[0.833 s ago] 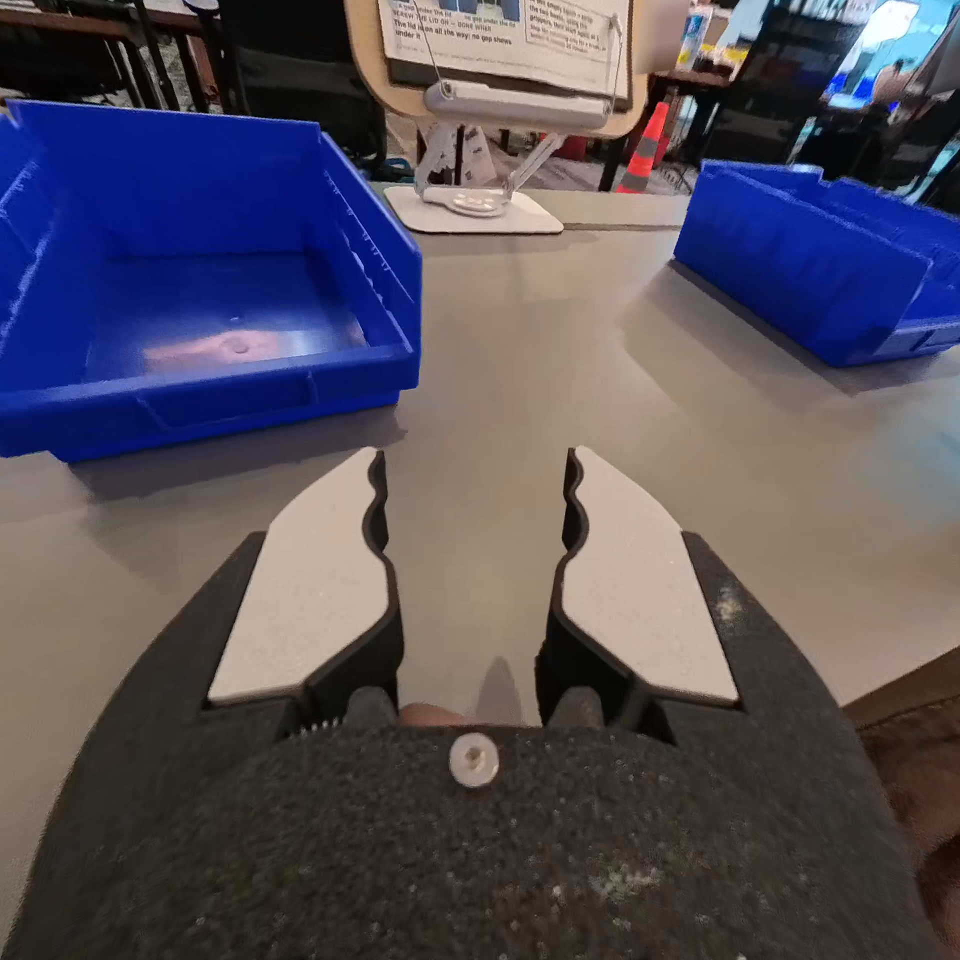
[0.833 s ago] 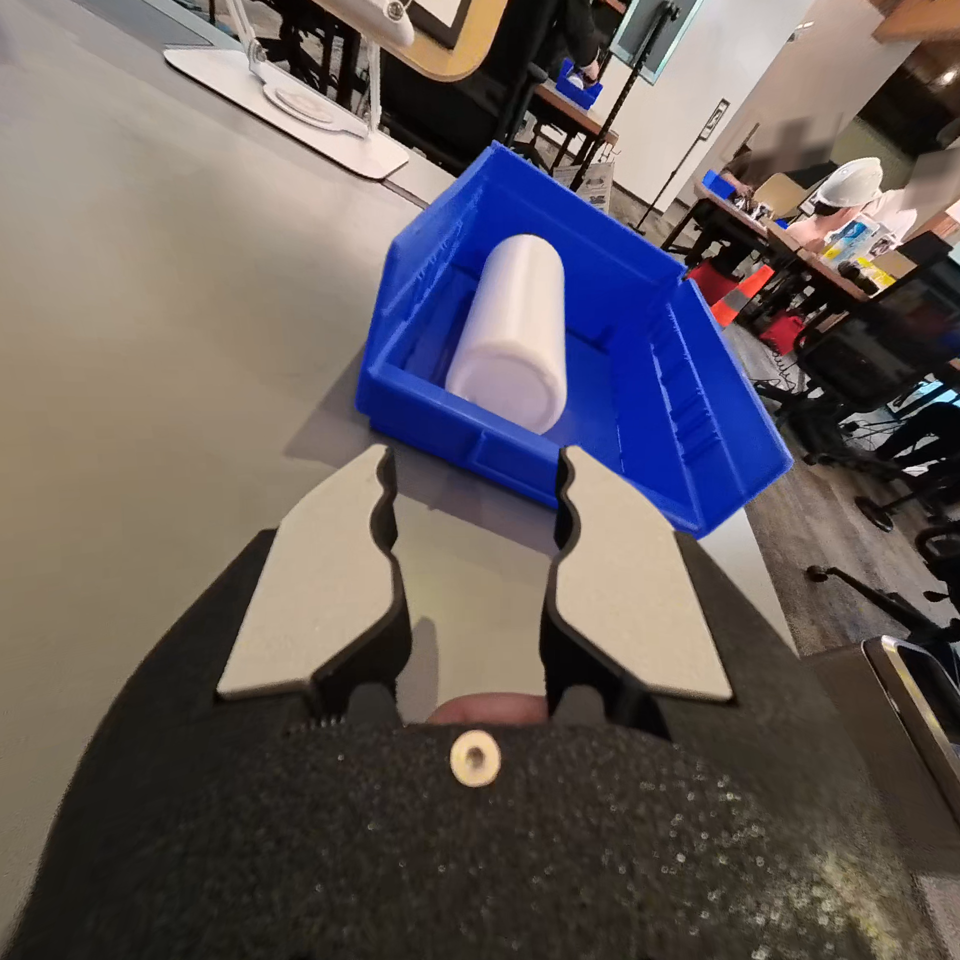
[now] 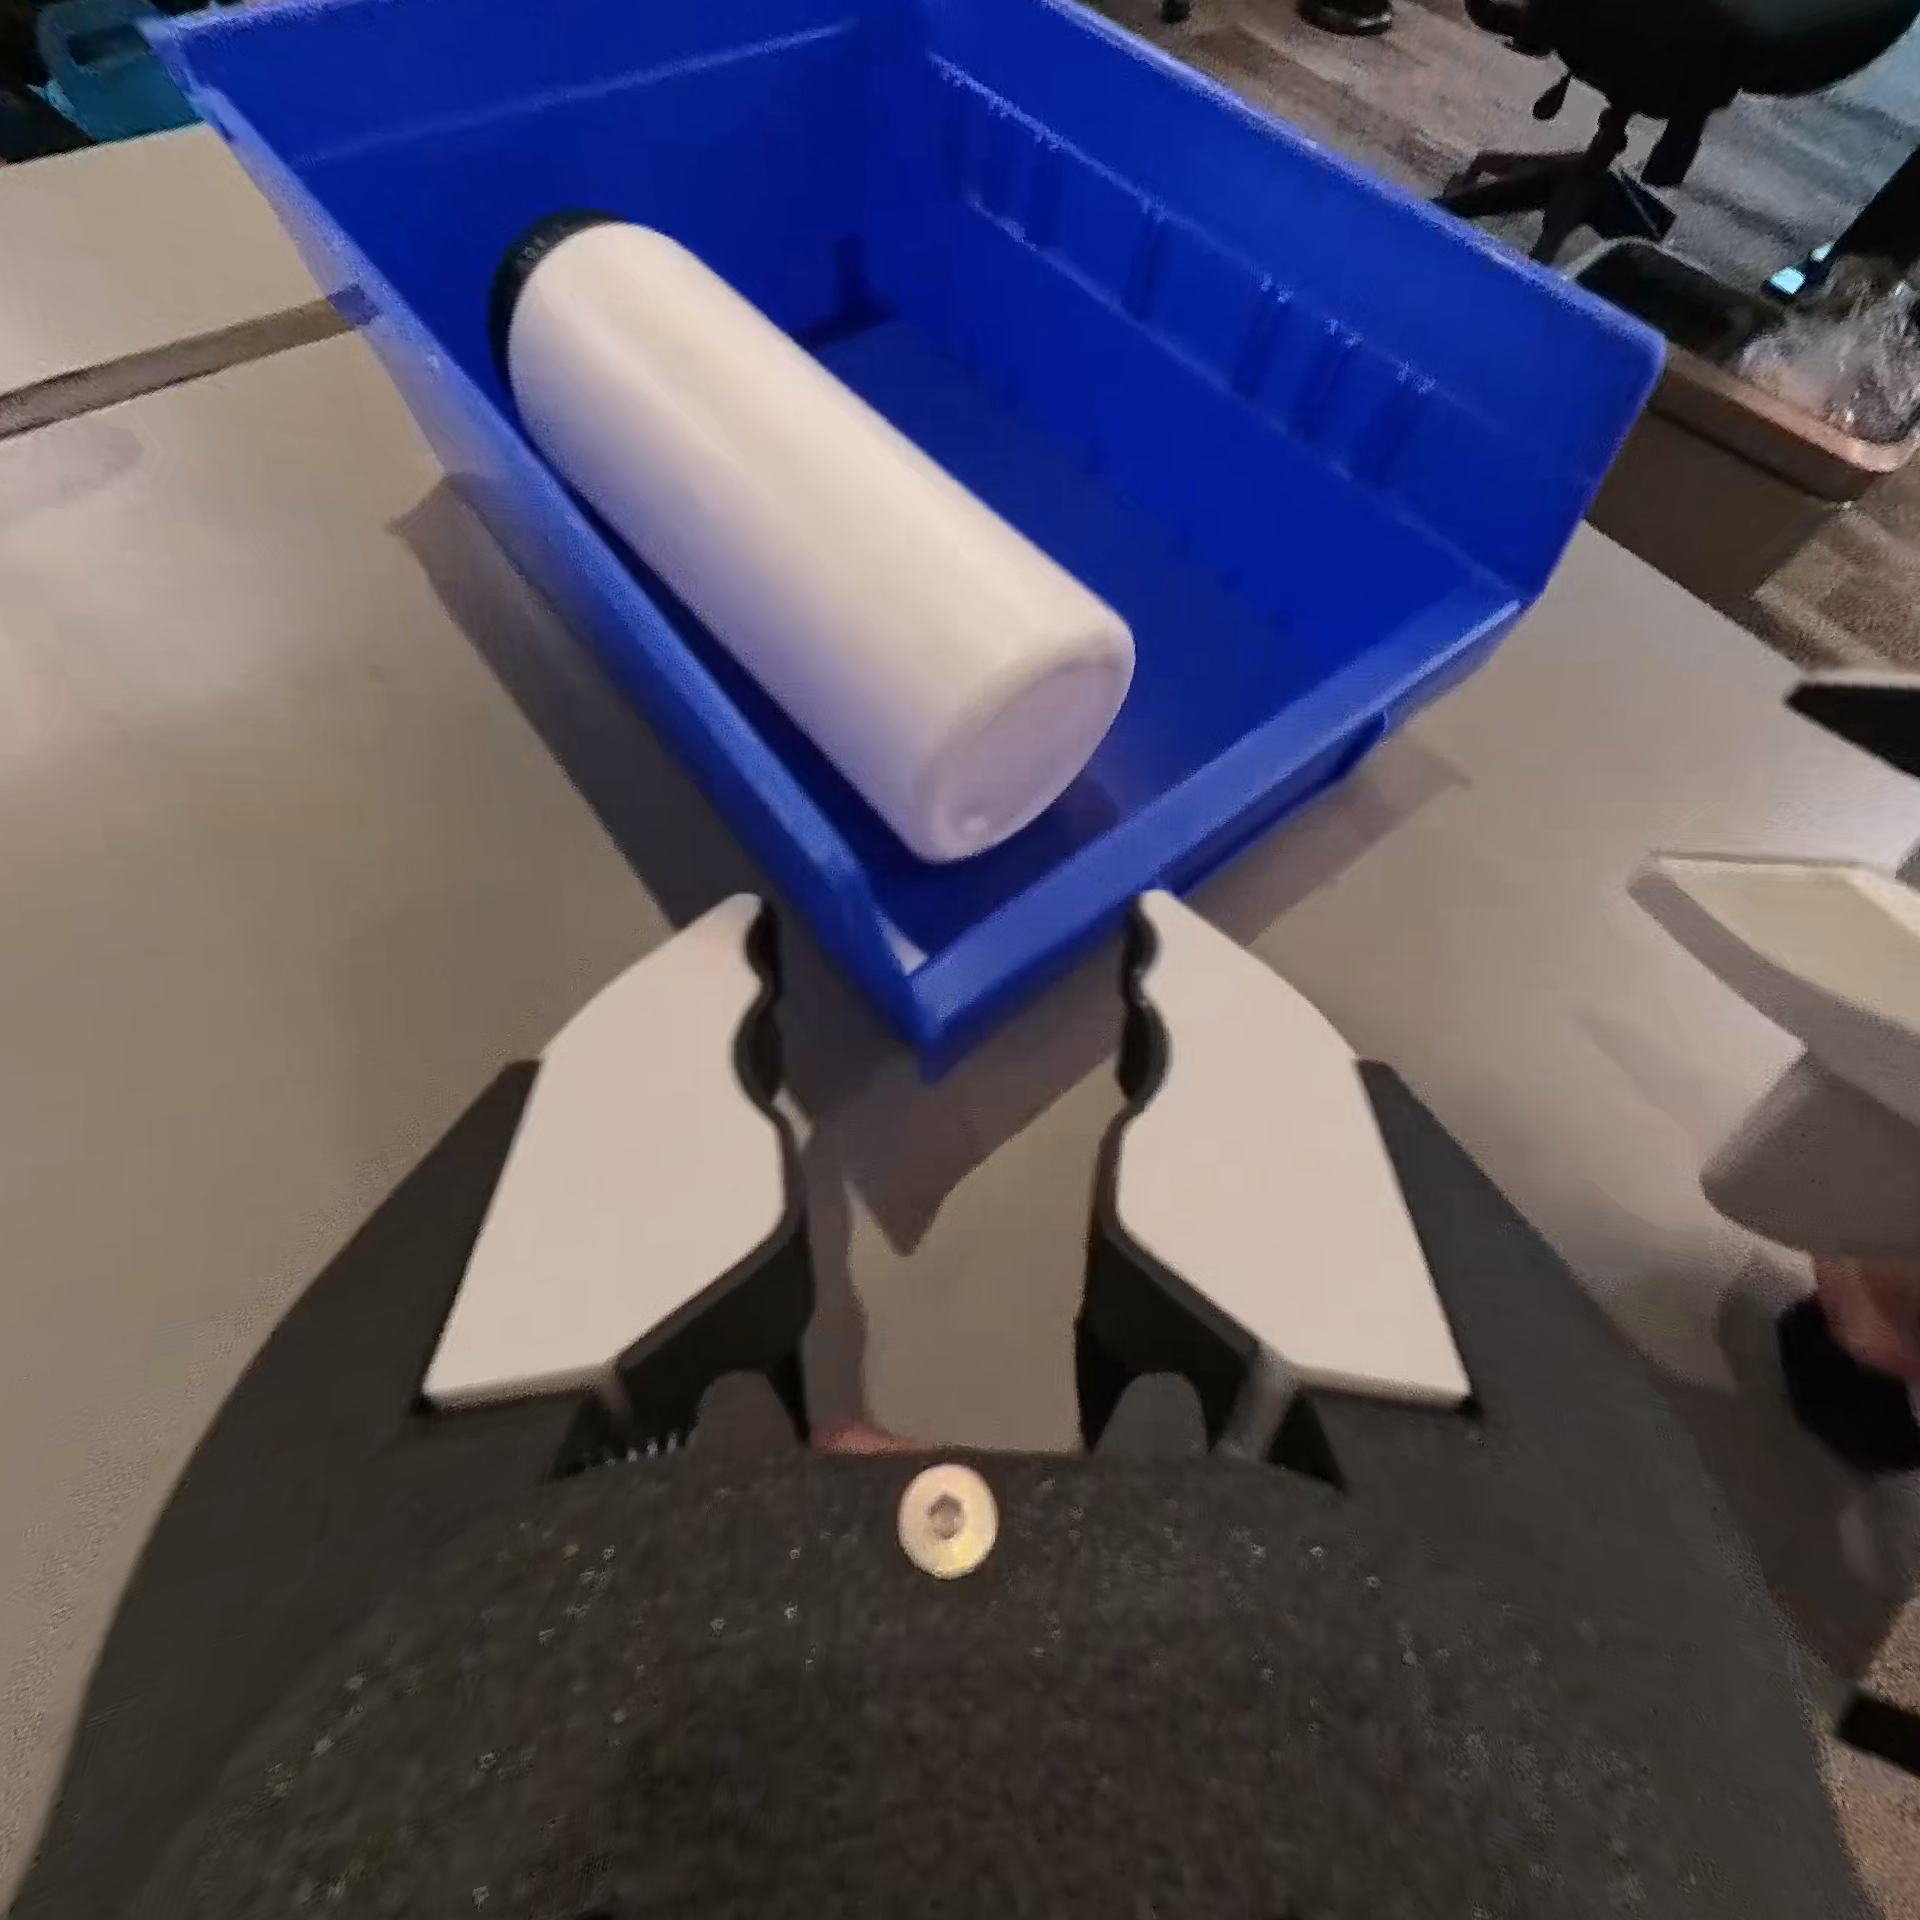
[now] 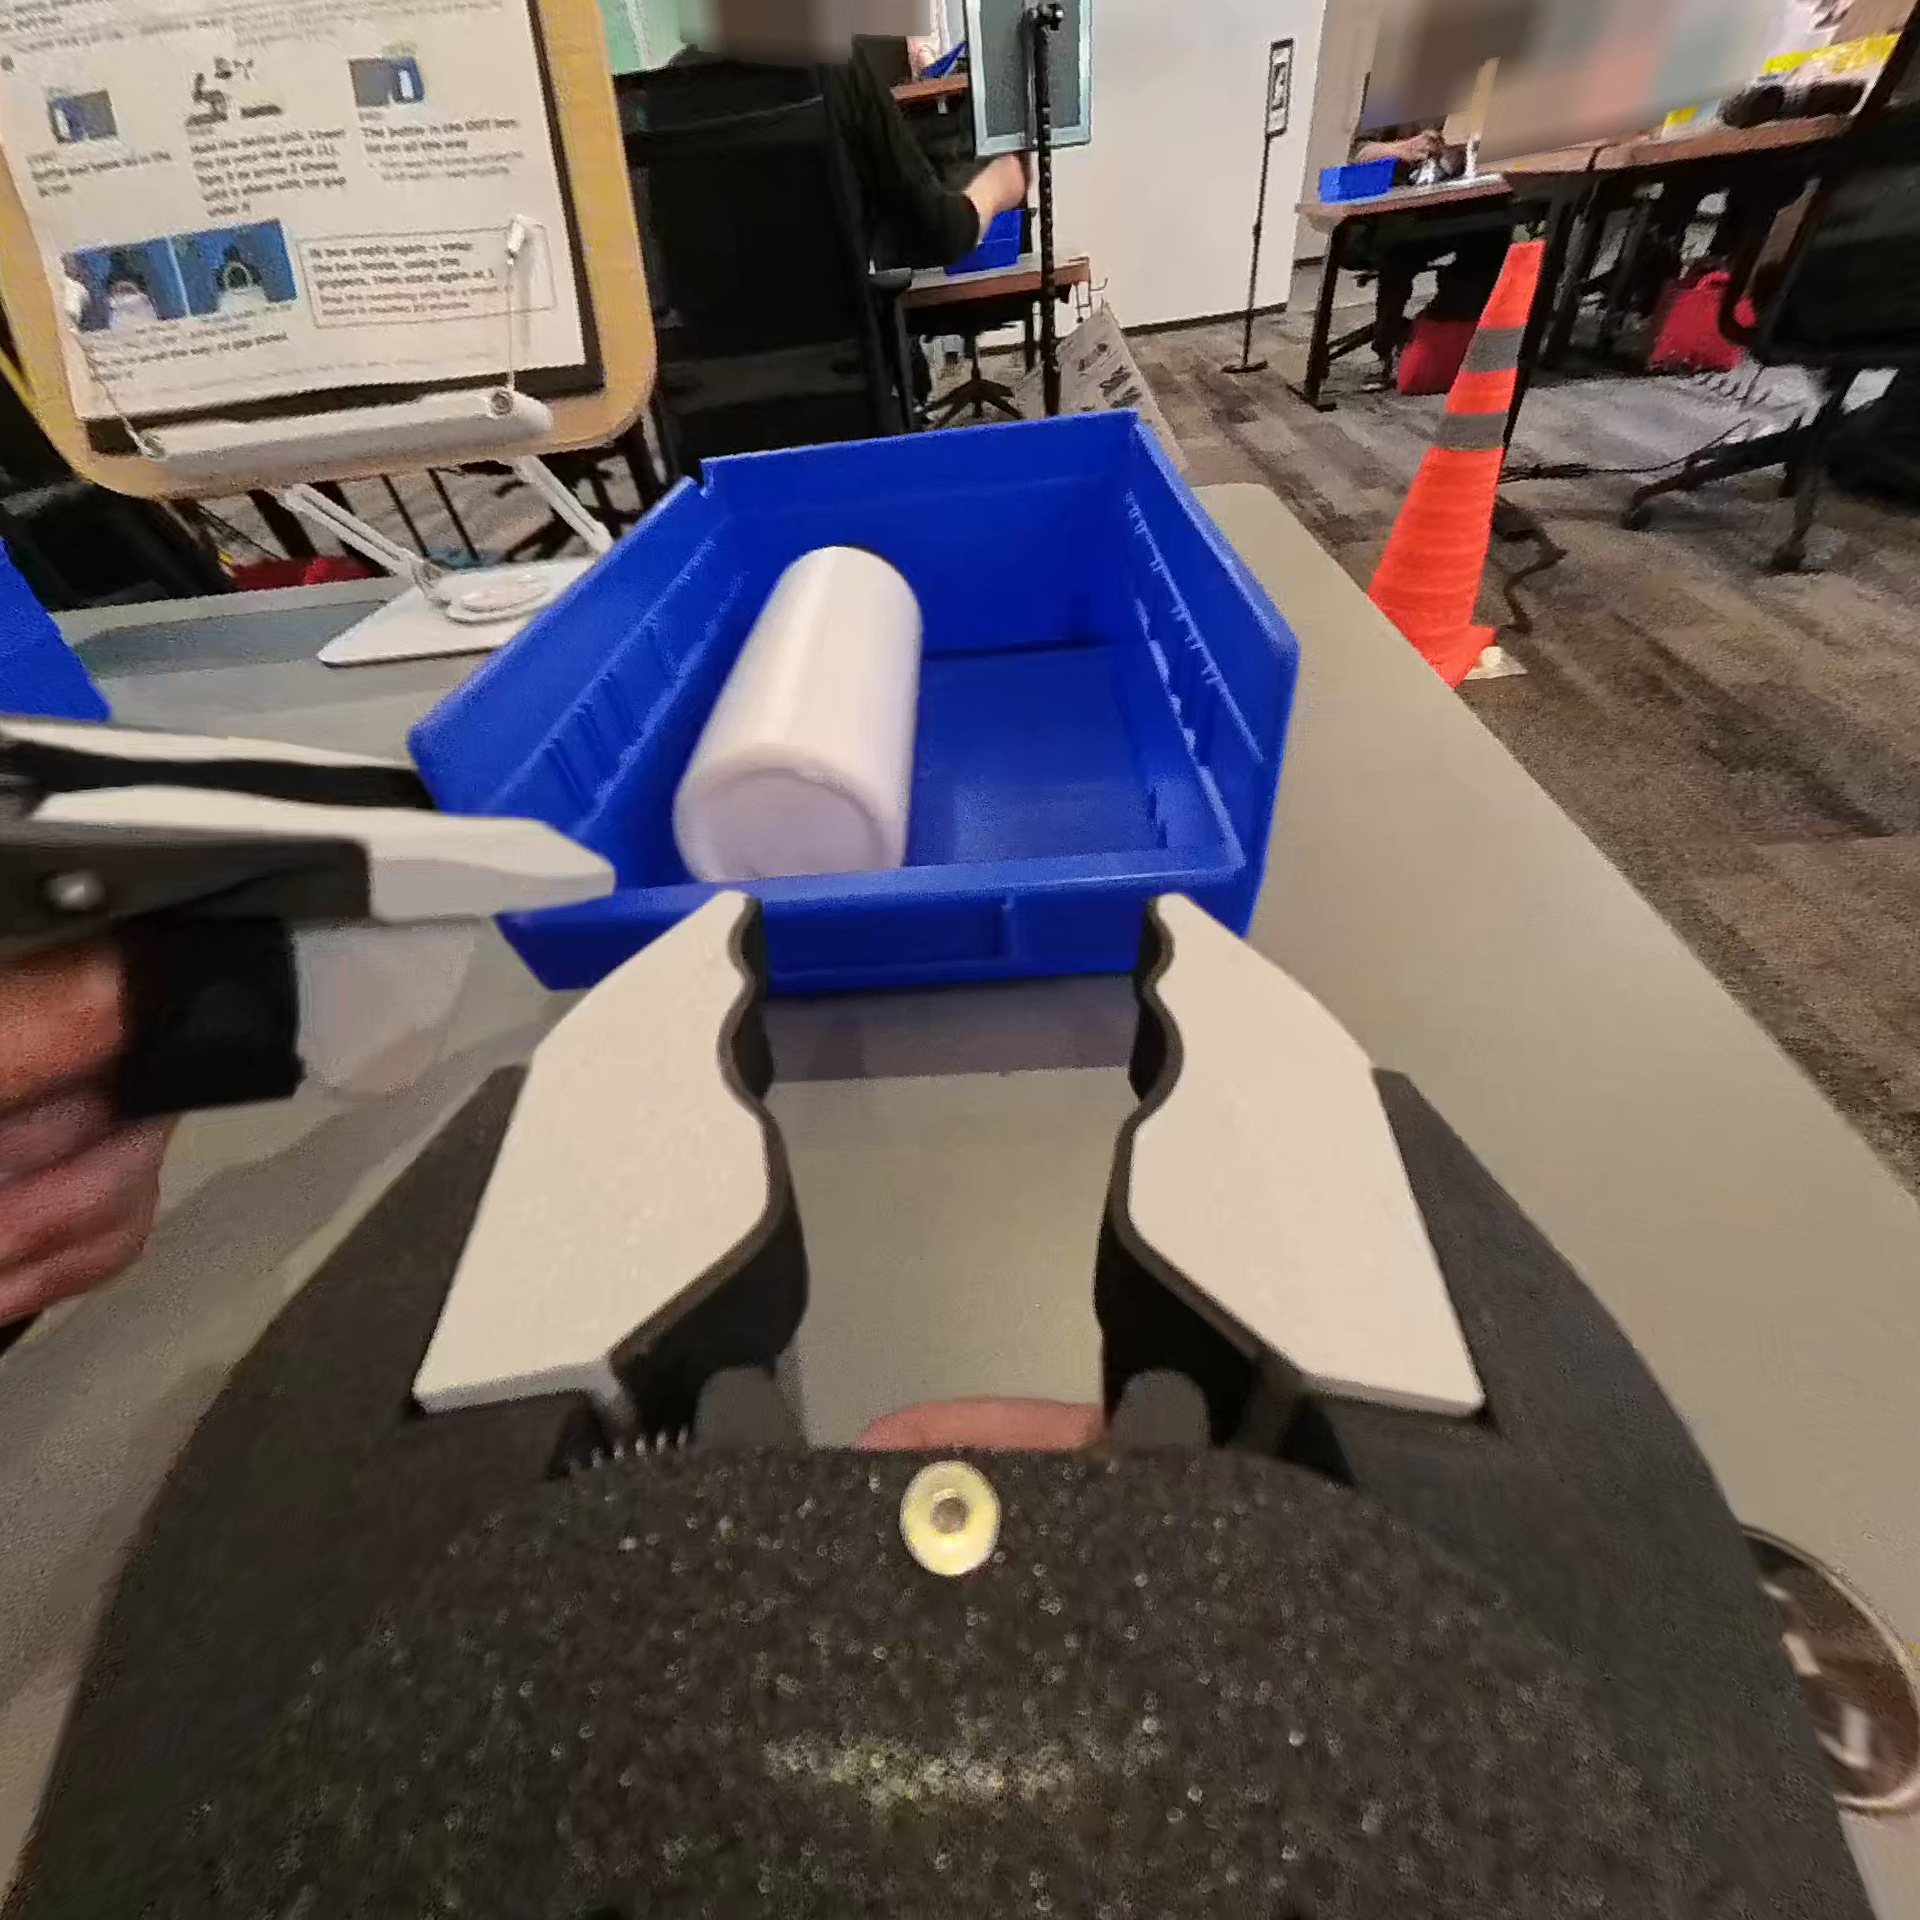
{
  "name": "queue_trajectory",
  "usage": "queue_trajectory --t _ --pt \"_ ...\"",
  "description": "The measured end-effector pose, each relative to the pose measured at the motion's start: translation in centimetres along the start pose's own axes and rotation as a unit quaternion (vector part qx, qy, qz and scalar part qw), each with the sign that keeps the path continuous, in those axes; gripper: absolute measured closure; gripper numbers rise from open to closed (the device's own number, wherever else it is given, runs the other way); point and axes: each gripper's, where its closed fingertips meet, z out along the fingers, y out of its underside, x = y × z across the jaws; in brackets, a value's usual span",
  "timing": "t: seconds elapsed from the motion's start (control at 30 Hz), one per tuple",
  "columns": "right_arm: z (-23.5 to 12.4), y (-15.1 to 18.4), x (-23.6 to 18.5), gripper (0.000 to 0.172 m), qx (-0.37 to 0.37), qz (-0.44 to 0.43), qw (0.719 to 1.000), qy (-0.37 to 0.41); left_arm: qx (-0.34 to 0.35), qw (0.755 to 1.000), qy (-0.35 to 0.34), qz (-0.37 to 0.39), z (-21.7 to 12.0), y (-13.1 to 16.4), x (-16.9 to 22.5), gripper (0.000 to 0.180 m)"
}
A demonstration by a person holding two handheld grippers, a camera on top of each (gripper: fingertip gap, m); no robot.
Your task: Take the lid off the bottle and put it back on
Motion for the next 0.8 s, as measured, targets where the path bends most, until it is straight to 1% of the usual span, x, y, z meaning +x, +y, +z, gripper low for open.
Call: queue_trajectory --t 0.03,0.07,0.1,0.17,0.27,0.33,0.43,0.5,0.53,0.57,0.6,0.7,0.8 --pt "0.0 0.0 0.4 0.109 0.001 -0.016 1.0 0.01 0.001 1.0 -0.017 -0.008 0.6 -0.1 -0.5 0.134" --pt "0.0 0.0 0.7 0.109 0.0 -0.029 0.999 0.019 0.005 0.999 -0.039 -0.015 0.8 -0.2 -1.4 0.155" --pt "0.0 0.0 0.9 0.109 -0.005 -0.039 0.999 0.026 0.01 0.999 -0.046 -0.024 0.9 -0.3 -1.9 0.166" --pt "0.0 0.2 1.3 0.109 -0.018 -0.054 0.997 0.044 0.012 0.996 -0.076 -0.053 0.6 -0.2 -3.3 0.171" --pt "0.2 1.0 1.9 0.109 -0.053 -0.055 0.994 0.083 0.019 0.992 -0.108 -0.058 -0.8 0.5 -4.8 0.175" --pt "0.6 1.9 2.2 0.109 -0.085 -0.044 0.989 0.111 0.023 0.991 -0.118 -0.05 -2.0 1.2 -5.3 0.176" --pt "1.3 3.1 1.8 0.113 -0.12 -0.038 0.984 0.125 0.025 0.992 -0.112 -0.057 -3.9 2.4 -5.7 0.178" --pt "1.7 3.6 0.8 0.119 -0.139 -0.035 0.983 0.111 0.021 0.993 -0.101 -0.058 -4.9 3.1 -5.7 0.177" --pt "1.9 3.4 -0.2 0.135 -0.131 -0.023 0.987 0.094 0.019 0.993 -0.102 -0.055 -5.4 3.4 -5.8 0.177" --pt "1.9 3.2 -0.9 0.16 -0.131 -0.007 0.988 0.085 0.018 0.993 -0.108 -0.052 -6.0 3.6 -6.1 0.177" --pt "1.7 3.2 -1.1 0.168 -0.142 -0.003 0.985 0.096 0.021 0.993 -0.109 -0.051 -6.5 3.8 -6.4 0.177" --pt "1.6 2.0 -3.4 0.169 -0.119 -0.002 0.99 0.082 0.044 0.992 -0.109 -0.046 -8.7 3.8 -8.0 0.177" --pt "2.6 1.2 -7.3 0.17 -0.093 -0.007 0.994 0.063 0.058 0.987 -0.146 -0.04 -11.9 3.6 -11.3 0.176"
